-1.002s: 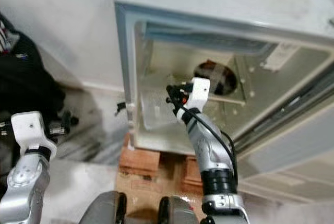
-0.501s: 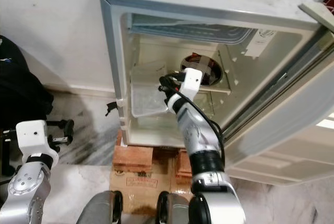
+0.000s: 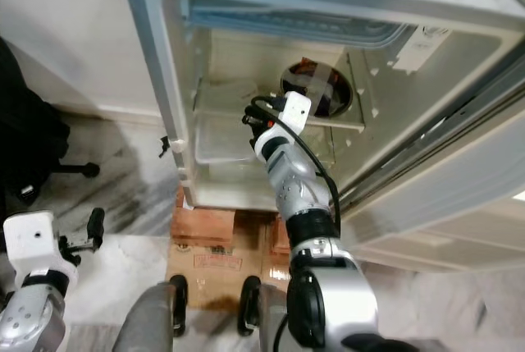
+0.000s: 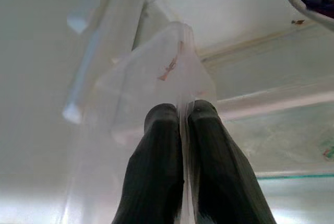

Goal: Restocking fridge

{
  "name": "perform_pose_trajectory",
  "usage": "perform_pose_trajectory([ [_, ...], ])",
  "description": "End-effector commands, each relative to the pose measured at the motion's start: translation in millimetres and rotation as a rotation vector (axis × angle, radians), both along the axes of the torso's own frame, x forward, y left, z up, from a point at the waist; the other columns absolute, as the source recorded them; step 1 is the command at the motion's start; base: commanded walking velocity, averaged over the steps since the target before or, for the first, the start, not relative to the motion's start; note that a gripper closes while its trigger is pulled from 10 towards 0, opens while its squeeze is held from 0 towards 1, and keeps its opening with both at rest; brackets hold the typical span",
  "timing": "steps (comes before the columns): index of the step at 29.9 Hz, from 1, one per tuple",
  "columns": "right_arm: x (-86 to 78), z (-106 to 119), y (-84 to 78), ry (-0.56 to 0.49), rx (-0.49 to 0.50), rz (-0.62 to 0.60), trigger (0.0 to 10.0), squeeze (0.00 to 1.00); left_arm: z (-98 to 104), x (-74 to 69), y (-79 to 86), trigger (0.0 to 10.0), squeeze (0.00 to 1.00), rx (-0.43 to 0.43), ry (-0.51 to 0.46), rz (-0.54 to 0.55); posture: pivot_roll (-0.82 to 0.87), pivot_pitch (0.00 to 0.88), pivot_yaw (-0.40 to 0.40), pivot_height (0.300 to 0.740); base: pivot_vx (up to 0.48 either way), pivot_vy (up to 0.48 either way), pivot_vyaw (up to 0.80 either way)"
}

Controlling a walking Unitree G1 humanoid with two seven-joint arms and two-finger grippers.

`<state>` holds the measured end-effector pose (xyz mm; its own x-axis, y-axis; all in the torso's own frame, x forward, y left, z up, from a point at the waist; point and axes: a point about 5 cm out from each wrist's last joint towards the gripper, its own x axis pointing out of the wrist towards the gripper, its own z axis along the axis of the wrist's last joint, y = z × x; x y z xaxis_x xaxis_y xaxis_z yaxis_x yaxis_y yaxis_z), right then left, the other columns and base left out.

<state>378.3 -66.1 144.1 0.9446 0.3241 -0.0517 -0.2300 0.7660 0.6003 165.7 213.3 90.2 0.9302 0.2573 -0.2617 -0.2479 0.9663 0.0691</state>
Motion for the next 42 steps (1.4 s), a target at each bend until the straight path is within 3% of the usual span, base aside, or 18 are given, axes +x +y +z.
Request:
perform_pose_trajectory([
  [1, 3.4, 0, -1.9, 0.02, 0.033, -0.034, 10.0, 0.0, 0, -6.4, -0.7, 10.0, 0.0, 0.0, 0.021, 0.008, 0.29, 0.39, -0.14, 0.74, 0.0, 0.0, 0.0],
  [22, 34.7, 62, -7.0, -0.007, 0.179, -0.259, 10.0, 0.0, 6, -34.1, -7.9, 10.0, 0.0, -0.023, 0.086, 0.058, 0.31, 0.469, -0.172, 0.74, 0.0, 0.0, 0.0],
  [38, 35.5, 69, 0.1, 0.016, 0.2, -0.29, 10.0, 0.02, 6, -37.0, -10.3, 10.0, 0.0, -0.028, 0.1, 0.072, 0.31, 0.482, -0.188, 0.74, 0.0, 0.0, 0.0],
  [39, 35.4, 70, 1.3, 0.008, 0.189, -0.285, 10.0, 1.0, 6, -37.1, -10.3, 10.0, 0.0, -0.028, 0.1, 0.074, 0.31, 0.482, -0.19, 0.74, 0.0, 0.0, 0.0],
  [42, 35.3, 71, 3.1, -0.001, 0.174, -0.276, 10.0, 1.0, 5, -36.6, -10.2, 10.0, 0.0, -0.028, 0.101, 0.076, 0.3, 0.481, -0.193, 0.74, 0.0, 0.0, 0.0],
])
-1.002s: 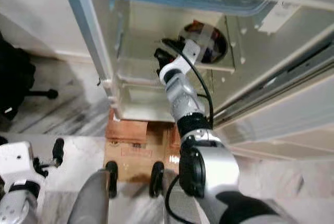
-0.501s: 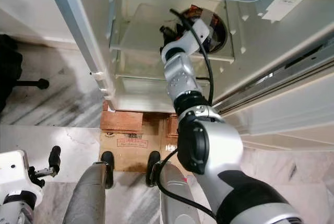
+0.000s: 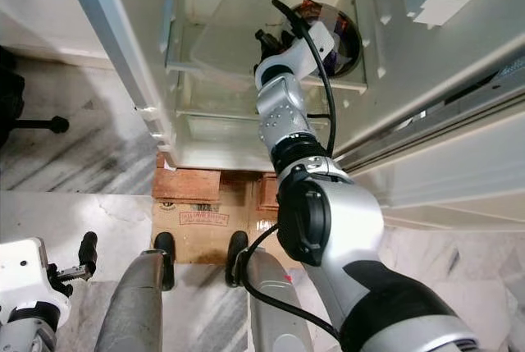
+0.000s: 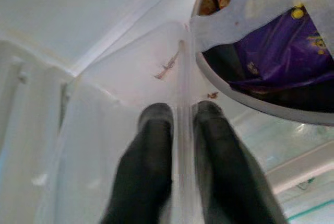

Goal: Restocking fridge

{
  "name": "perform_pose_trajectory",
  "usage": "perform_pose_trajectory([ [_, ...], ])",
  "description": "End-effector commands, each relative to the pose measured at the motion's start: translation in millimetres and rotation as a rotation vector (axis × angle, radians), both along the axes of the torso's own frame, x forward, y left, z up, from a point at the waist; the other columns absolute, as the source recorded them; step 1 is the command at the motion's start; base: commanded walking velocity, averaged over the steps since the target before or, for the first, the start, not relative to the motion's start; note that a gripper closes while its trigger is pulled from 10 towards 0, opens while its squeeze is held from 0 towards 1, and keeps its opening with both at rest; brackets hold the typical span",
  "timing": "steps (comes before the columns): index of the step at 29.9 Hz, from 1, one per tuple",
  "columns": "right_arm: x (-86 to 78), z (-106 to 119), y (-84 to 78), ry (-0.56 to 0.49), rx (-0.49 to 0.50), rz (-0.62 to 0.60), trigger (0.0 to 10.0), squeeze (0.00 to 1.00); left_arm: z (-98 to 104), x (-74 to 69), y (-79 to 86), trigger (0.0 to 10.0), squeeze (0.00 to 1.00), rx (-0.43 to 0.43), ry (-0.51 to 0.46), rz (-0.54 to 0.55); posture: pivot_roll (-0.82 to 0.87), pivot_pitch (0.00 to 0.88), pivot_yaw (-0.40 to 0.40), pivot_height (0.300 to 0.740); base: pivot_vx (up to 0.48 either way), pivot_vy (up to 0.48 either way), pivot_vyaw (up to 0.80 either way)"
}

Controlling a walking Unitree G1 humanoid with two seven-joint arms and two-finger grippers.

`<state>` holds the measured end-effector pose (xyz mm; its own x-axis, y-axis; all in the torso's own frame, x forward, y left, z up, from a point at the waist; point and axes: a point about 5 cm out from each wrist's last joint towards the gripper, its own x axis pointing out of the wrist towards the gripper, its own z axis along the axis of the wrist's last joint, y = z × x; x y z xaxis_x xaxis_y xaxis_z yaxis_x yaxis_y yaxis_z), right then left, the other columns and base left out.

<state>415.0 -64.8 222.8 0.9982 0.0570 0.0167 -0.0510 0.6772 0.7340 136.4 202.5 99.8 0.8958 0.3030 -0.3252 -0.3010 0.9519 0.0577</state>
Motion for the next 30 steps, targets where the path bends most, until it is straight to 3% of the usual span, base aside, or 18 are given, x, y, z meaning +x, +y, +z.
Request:
perform_pose_trajectory([
  [1, -1.4, -7, 1.9, 0.029, -0.016, 0.006, 10.0, 1.0, -4, -6.9, 0.6, 10.0, 0.0, 0.0, 0.041, 0.017, 0.3, 0.479, -0.193, 0.74, 0.0, 0.0, 0.0],
  [16, 1.7, 17, 4.2, -0.103, -0.071, 0.055, 10.0, 1.0, -6, 0.0, 6.6, 10.0, 0.0, 0.015, 0.031, 0.027, 0.31, 0.456, -0.194, 0.74, 0.0, 0.0, 0.0],
  [21, 3.1, 26, -2.2, -0.169, -0.136, 0.059, 10.0, 1.0, -7, 7.4, 9.9, 10.0, 0.0, 0.024, 0.016, 0.025, 0.3, 0.429, -0.193, 0.74, 0.0, 0.0, 0.0],
  [30, 5.0, 24, -19.9, -0.194, -0.199, 0.041, 10.0, 1.0, -4, 21.4, 12.4, 10.0, 0.0, 0.035, -0.021, 0.021, 0.3, 0.389, -0.193, 0.74, 0.0, 0.0, 0.0],
])
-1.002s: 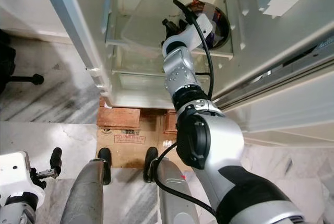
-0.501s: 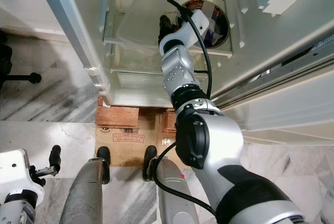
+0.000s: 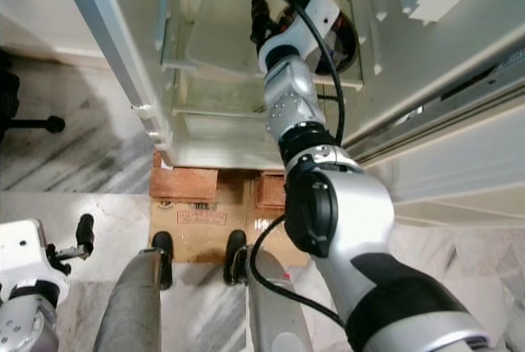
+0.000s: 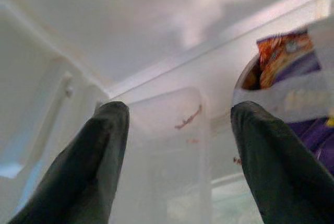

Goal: Restocking fridge

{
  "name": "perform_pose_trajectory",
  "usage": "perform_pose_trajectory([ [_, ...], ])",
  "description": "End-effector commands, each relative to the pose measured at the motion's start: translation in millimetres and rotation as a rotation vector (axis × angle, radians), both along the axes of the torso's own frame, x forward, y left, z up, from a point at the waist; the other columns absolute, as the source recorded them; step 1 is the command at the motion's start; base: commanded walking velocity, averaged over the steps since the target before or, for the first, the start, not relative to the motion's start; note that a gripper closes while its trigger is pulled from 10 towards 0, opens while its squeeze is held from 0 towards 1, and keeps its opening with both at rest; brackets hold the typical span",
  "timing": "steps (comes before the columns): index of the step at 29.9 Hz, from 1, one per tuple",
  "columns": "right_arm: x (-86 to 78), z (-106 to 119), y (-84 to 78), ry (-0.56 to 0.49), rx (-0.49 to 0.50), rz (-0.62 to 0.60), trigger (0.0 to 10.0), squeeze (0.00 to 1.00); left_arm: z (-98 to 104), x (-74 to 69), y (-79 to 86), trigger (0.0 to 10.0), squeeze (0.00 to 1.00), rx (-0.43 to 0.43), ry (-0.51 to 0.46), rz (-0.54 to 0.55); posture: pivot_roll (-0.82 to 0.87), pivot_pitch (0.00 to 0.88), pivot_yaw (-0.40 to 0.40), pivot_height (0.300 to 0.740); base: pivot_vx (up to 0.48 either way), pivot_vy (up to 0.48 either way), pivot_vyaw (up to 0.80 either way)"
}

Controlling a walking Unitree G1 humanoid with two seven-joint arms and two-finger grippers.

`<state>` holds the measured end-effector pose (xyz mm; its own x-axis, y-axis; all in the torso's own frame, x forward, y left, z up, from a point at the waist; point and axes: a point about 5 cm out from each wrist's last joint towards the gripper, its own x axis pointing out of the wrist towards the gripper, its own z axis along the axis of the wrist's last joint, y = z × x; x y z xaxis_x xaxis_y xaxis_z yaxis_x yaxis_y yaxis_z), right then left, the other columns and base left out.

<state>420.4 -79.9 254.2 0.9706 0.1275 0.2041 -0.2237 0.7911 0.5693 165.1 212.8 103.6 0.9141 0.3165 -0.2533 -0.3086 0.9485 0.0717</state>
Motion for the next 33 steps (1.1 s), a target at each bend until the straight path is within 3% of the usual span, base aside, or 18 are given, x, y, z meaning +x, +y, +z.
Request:
perform_pose_trajectory([
  [1, -0.3, -8, -8.9, 0.0, -0.036, -0.011, 10.0, 1.0, -8, -3.9, 3.4, 10.0, 0.0, 0.001, 0.038, 0.018, 0.3, 0.378, -0.193, 0.74, 0.0, 0.0, 0.0],
  [7, -1.4, -11, -21.8, -0.064, -0.122, 0.038, 10.0, 1.0, -8, 5.3, 6.9, 10.0, 0.0, 0.01, 0.018, 0.014, 0.29, 0.341, -0.192, 0.74, 0.0, 0.0, 0.0],
  [11, -7.5, -26, -26.7, -0.126, -0.27, 0.18, 10.0, 1.0, -8, 15.9, 6.1, 10.0, 0.0, 0.018, -0.005, -0.003, 0.26, 0.312, -0.19, 0.74, 0.0, 0.0, 0.0],
  [16, -12.1, -39, -43.4, -0.13, -0.312, 0.277, 10.0, 1.0, -11, 23.3, 1.7, 10.0, 0.0, 0.013, -0.013, -0.017, 0.25, 0.297, -0.2, 0.74, 0.0, 0.0, 0.0],
  [22, -20.5, -53, -53.3, -0.133, -0.434, 0.455, 10.0, 1.0, -11, 25.6, 0.6, 10.0, 0.0, 0.016, -0.036, -0.016, 0.26, 0.271, -0.222, 0.74, 0.0, 0.0, 0.0],
  [26, -26.2, -56, -47.7, -0.147, -0.449, 0.602, 10.0, 1.0, -12, 24.4, 0.4, 10.0, 0.0, -0.027, -0.05, -0.037, 0.26, 0.269, -0.228, 0.74, 0.0, 0.0, 0.0],
  [30, -31.9, -60, -38.7, -0.156, -0.437, 0.73, 10.0, 1.0, -13, 23.5, -1.1, 10.0, 0.0, -0.016, -0.047, -0.039, 0.26, 0.268, -0.234, 0.74, 0.0, 0.0, 0.0],
  [33, -44.2, -68, -21.9, -0.167, -0.414, 0.948, 10.0, 1.0, -14, 22.5, -2.1, 10.0, 0.0, -0.012, -0.045, -0.037, 0.27, 0.267, -0.238, 0.74, 0.0, 0.0, 0.0],
])
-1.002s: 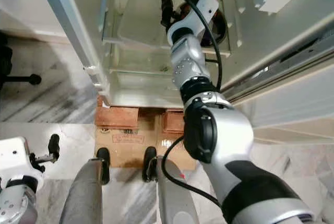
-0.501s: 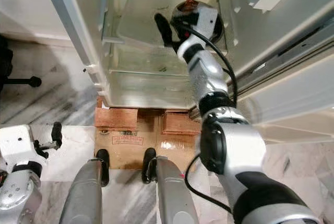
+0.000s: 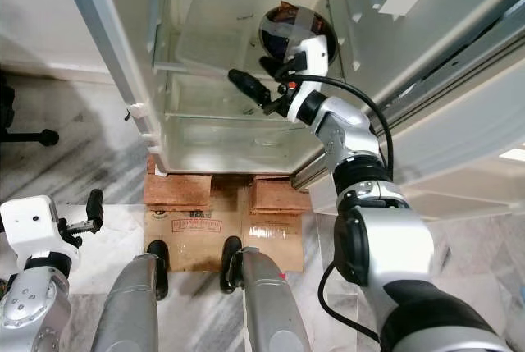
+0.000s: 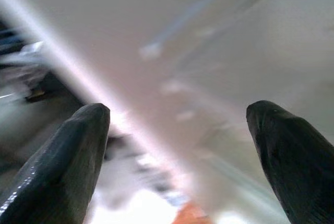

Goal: Restocking fridge

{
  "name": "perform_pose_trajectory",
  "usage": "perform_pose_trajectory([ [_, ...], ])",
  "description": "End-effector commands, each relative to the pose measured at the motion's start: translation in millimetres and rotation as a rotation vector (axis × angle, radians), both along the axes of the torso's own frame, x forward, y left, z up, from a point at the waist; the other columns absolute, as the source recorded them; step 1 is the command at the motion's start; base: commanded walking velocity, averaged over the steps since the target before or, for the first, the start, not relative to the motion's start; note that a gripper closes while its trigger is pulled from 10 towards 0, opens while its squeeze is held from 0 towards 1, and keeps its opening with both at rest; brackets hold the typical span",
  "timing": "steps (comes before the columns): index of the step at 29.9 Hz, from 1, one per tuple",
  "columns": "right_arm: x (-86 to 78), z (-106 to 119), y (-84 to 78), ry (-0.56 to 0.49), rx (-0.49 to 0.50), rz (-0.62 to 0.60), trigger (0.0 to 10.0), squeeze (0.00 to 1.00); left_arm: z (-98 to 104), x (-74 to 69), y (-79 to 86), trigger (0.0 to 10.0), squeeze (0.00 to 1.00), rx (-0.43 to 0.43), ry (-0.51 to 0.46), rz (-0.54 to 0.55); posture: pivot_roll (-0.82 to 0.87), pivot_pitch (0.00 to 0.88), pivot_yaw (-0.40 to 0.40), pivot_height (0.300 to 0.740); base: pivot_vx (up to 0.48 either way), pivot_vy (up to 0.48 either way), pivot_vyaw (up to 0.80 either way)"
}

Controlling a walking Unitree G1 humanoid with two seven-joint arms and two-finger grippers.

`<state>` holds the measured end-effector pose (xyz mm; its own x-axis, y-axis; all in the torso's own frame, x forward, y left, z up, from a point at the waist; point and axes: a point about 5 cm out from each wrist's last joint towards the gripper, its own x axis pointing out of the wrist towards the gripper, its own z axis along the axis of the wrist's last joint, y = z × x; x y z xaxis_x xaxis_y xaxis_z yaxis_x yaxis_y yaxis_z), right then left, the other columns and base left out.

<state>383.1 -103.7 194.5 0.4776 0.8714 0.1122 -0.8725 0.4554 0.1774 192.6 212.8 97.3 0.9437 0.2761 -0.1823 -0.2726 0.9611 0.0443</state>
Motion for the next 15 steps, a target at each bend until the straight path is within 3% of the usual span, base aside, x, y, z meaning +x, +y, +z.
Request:
perform_pose_trajectory([
  [1, -11.6, -12, 6.4, 0.037, -0.021, 0.157, 10.0, 1.0, -8, -5.2, -1.9, 10.0, 0.0, -0.006, 0.034, 0.006, 0.27, 0.267, -0.238, 0.74, 0.0, 0.0, 0.0],
  [7, -30.6, -43, 32.1, 0.033, -0.174, 0.321, 10.0, 1.0, -9, -5.8, -0.7, 10.0, 0.0, 0.0, 0.038, 0.006, 0.27, 0.267, -0.239, 0.74, 0.0, 0.0, 0.0],
  [9, -33.5, -48, 37.0, 0.026, -0.194, 0.335, 10.0, 1.0, -9, -5.4, -1.1, 10.0, 0.0, -0.001, 0.037, 0.005, 0.27, 0.267, -0.239, 0.74, 0.0, 0.0, 0.0],
  [12, -44.4, -62, 61.7, -0.04, -0.281, 0.367, 10.0, 1.0, -6, -2.1, -5.6, 10.0, 0.0, 0.012, 0.024, -0.015, 0.27, 0.27, -0.238, 0.74, 0.0, 0.0, 0.0],
  [15, -47.1, -61, 77.8, -0.099, -0.307, 0.352, 10.0, 1.0, -6, -2.8, -6.6, 10.0, 0.0, 0.015, 0.023, -0.016, 0.27, 0.279, -0.237, 0.74, 0.0, 0.0, 0.0],
])
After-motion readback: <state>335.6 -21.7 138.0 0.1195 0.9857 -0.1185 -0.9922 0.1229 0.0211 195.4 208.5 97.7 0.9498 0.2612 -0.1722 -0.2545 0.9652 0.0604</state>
